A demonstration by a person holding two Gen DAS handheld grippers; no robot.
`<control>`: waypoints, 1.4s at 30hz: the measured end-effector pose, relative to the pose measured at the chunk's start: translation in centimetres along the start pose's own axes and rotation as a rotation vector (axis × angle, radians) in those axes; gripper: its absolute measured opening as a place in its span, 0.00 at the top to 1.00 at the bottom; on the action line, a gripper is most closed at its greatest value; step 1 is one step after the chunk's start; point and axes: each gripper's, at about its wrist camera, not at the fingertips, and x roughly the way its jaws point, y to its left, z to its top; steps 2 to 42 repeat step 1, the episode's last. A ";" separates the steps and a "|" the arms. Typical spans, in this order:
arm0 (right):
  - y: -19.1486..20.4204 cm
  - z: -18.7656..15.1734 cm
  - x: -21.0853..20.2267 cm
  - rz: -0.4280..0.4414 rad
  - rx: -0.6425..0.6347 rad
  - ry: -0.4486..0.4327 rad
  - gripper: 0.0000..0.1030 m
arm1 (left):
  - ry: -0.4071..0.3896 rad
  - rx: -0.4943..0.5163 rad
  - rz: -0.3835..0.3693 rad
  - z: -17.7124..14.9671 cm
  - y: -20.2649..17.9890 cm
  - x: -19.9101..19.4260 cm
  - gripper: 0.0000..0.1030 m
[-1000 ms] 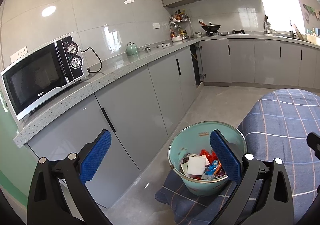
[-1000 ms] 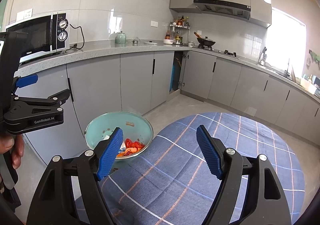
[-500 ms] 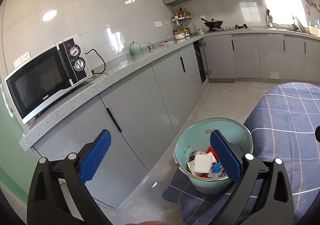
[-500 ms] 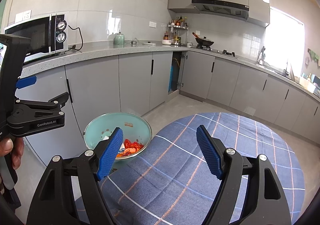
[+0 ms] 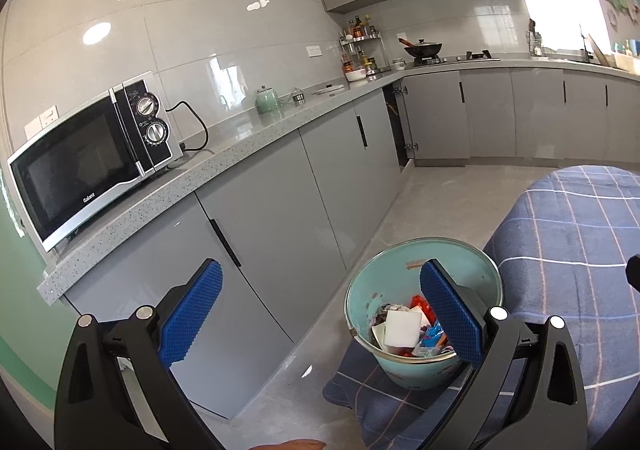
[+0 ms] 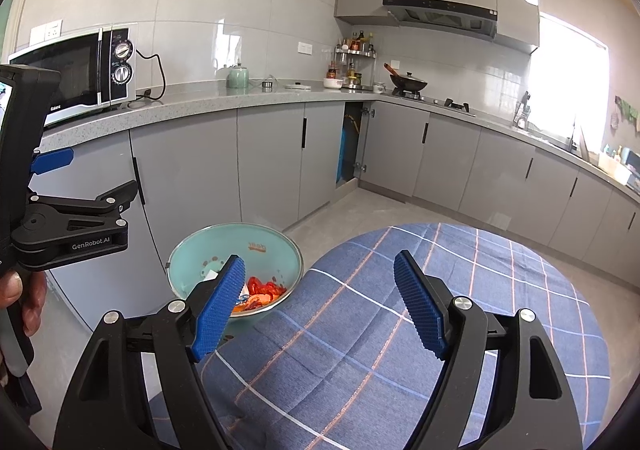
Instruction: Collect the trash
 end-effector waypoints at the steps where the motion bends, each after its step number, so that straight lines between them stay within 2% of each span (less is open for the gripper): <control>1: 0.0 0.0 0.0 0.000 0.000 0.000 0.26 | 0.000 -0.001 -0.004 0.0 0.0 0.0 0.05; 42: 0.0 0.0 0.0 0.000 0.000 0.000 0.26 | 0.000 -0.001 -0.004 0.0 0.0 0.0 0.05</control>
